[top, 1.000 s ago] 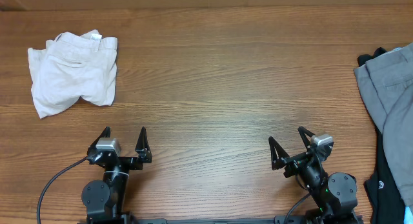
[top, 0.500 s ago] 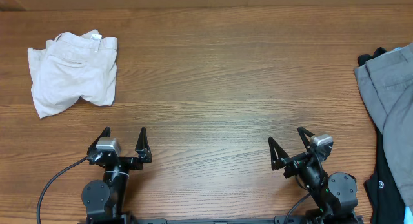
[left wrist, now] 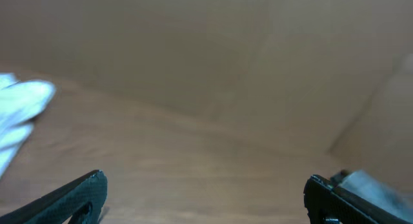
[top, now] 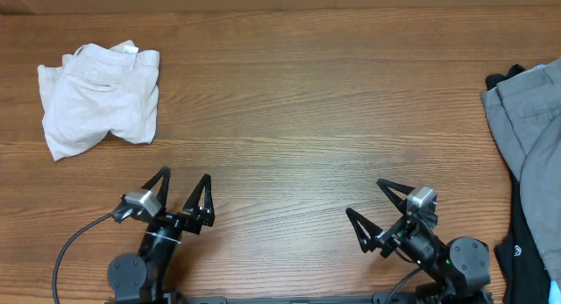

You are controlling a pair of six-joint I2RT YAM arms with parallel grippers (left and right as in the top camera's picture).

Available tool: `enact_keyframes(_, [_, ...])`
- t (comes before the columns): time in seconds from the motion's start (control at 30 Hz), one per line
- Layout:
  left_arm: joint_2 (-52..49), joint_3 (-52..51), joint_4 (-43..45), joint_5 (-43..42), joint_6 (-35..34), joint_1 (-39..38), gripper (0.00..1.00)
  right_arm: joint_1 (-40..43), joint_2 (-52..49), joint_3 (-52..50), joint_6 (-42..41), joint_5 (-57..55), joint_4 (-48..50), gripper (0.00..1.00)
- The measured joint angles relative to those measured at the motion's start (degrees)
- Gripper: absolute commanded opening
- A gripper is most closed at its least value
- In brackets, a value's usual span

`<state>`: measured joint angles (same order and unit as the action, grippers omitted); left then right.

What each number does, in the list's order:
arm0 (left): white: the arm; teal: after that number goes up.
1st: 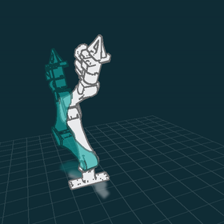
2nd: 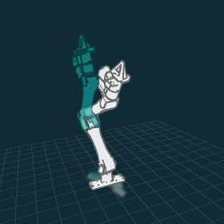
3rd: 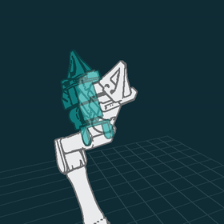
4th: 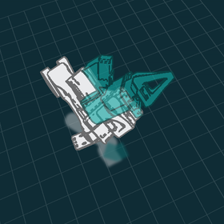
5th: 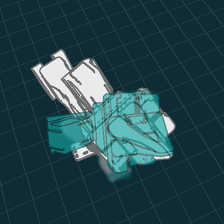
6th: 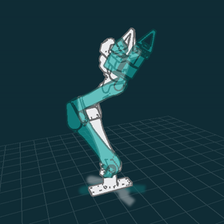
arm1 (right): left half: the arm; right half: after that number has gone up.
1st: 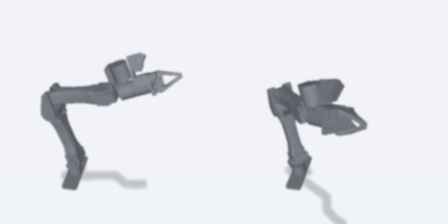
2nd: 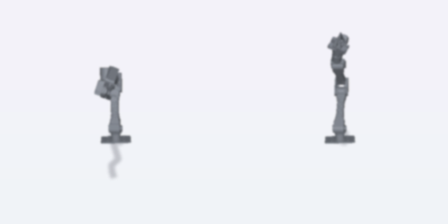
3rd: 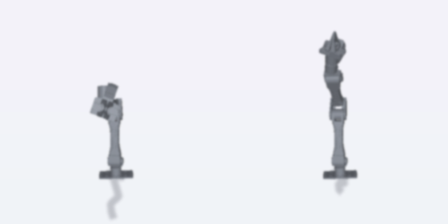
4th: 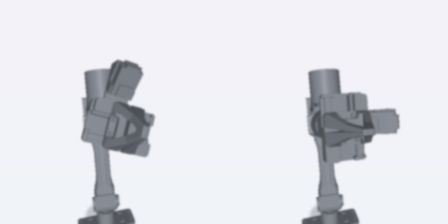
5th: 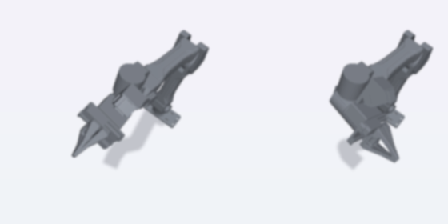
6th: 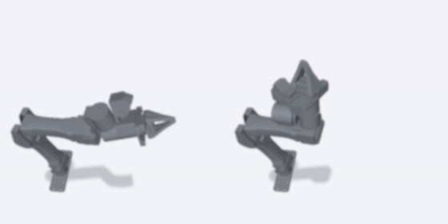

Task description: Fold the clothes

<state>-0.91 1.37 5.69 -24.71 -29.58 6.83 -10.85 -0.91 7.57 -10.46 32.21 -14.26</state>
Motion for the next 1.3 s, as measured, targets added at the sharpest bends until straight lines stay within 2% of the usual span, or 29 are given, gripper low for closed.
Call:
enact_keyframes(0.1, [-0.02, 4.02, -2.23, -1.20, 1.14, 0.00, 1.00, 0.00, -1.11, 5.88, -0.68, 0.72, -0.70, 1.00])
enact_keyframes(0.17, [-0.55, 9.53, -6.23, -1.68, 5.11, 0.00, 1.00, 0.00, -2.89, 10.75, -1.03, 0.48, -2.89, 1.00])
enact_keyframes(0.33, [-5.68, 26.86, -16.81, -0.44, 13.20, 0.00, 1.00, 0.00, -13.57, 24.11, -1.40, -2.36, -15.65, 1.00])
enact_keyframes(0.57, [-23.50, 48.76, -38.07, 3.23, 16.63, 0.00, 1.00, 0.00, -37.33, 42.51, -1.49, -5.46, -29.42, 1.00])
enact_keyframes(0.73, [-39.91, 60.39, -49.22, 3.32, 17.07, 0.00, 1.00, 0.00, -50.29, 51.76, -1.51, -5.16, -32.22, 1.00])
enact_keyframes(0.97, [-53.18, 70.25, -53.46, 2.84, 17.59, 0.00, 1.00, 2.89, -63.80, 62.69, -2.89, -6.93, -38.45, 1.00])
enact_keyframes(1.17, [-55.45, 71.45, -54.01, -1.68, 17.64, 0.00, 1.00, 12.09, -78.05, 79.06, -8.04, -16.61, -48.78, 1.00])
enact_keyframes(1.3, [-56.39, 71.47, -54.93, -3.89, 17.73, 0.00, 1.00, 20.83, -87.27, 85.72, -11.08, -23.10, -47.69, 1.00])
